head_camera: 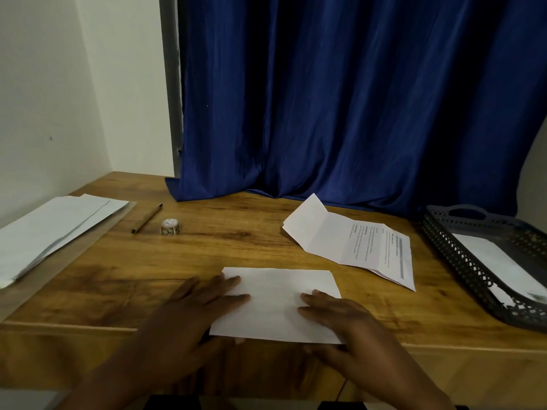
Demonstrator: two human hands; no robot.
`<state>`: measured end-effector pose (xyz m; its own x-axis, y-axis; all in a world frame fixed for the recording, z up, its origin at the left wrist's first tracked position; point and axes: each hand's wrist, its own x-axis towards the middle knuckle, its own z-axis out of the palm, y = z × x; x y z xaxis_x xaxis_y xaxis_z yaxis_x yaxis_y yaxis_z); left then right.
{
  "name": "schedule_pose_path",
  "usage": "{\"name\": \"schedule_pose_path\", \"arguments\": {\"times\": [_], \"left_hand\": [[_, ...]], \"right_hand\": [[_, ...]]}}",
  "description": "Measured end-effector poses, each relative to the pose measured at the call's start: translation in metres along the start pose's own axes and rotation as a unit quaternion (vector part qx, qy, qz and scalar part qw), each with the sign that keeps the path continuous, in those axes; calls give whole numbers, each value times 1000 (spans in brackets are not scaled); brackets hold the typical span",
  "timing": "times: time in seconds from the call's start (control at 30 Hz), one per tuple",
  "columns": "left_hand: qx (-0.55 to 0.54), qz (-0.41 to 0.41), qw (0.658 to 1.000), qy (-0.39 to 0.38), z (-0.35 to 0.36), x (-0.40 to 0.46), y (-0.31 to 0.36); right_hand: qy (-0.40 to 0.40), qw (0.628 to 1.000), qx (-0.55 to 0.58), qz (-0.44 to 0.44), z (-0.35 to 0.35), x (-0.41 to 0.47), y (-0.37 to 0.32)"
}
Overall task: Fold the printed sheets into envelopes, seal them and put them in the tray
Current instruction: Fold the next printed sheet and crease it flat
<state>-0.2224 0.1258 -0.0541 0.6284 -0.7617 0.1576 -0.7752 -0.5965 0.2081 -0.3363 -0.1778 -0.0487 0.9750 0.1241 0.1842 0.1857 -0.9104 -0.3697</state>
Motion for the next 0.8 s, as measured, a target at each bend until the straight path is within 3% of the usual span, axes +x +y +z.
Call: {"name": "schedule_pose_path", "arguments": {"times": [0.1, 0.23, 0.4, 0.6, 0.8], "left_hand": [[-112, 1, 993, 41, -5, -2, 0], [-180, -9, 980, 83, -7, -1, 0], [-265, -67, 953, 129, -14, 9, 6], [-225, -160, 952, 129, -19, 30, 5], [-115, -166, 970, 138, -5, 40, 6]], "right_hand": [[40, 996, 79, 7, -9, -4, 8], [91, 985, 145, 31, -17, -8, 17], [180, 944, 264, 78, -24, 0, 24], [250, 925, 232, 169, -11, 33, 32], [195, 958, 91, 190, 6, 42, 34]]}}
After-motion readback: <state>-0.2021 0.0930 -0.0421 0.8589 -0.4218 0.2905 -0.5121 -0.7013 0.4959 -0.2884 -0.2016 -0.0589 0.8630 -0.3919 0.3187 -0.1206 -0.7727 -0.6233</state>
